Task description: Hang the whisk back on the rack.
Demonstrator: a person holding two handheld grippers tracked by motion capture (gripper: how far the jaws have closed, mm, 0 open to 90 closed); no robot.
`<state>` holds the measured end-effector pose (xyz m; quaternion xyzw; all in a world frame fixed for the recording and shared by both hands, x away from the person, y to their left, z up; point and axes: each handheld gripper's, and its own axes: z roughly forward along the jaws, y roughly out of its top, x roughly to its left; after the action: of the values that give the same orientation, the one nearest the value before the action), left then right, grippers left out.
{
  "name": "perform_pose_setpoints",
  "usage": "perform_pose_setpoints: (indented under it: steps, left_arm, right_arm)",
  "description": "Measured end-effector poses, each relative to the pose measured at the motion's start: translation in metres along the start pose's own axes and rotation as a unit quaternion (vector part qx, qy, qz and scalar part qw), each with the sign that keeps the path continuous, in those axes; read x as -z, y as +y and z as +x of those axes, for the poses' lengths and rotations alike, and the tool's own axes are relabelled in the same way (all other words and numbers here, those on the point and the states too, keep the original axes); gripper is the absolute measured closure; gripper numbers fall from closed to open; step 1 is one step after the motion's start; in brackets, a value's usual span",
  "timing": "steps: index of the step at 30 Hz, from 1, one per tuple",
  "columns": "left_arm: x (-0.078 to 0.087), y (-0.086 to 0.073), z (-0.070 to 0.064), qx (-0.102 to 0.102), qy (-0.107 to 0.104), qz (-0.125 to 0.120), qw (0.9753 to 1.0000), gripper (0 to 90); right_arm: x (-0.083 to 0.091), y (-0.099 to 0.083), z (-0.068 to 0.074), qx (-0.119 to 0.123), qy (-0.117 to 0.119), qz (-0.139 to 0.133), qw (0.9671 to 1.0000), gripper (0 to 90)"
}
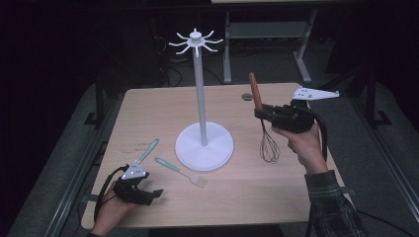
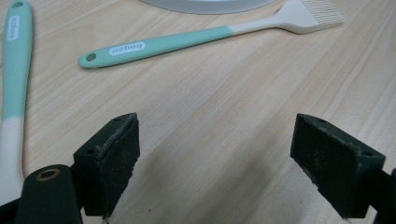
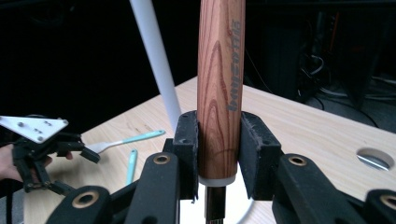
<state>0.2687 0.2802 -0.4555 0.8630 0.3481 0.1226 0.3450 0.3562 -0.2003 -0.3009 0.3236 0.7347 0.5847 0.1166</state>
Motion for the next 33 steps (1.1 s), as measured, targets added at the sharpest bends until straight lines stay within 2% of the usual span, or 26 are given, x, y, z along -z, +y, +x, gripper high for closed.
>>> perform_pose_setpoints:
  steps: [12,20,33]
  left_arm:
    - [0.001,-0.001,0.000,0.003,0.001,-0.003,1.0000,15.2]
    - [0.001,-0.001,0.000,0.003,0.001,-0.001,1.0000,15.2]
    - [0.002,-0.001,0.000,0.003,0.000,0.000,1.0000,15.2]
  right_arm:
    - [-0.012,0.020,0.021,0.018,0.021,-0.034,0.9990,70.5]
    - [-0.012,0.034,0.031,0.027,0.034,-0.058,0.9974,70.5]
    - [-0.014,0.054,0.046,0.048,0.039,-0.071,0.9955,70.5]
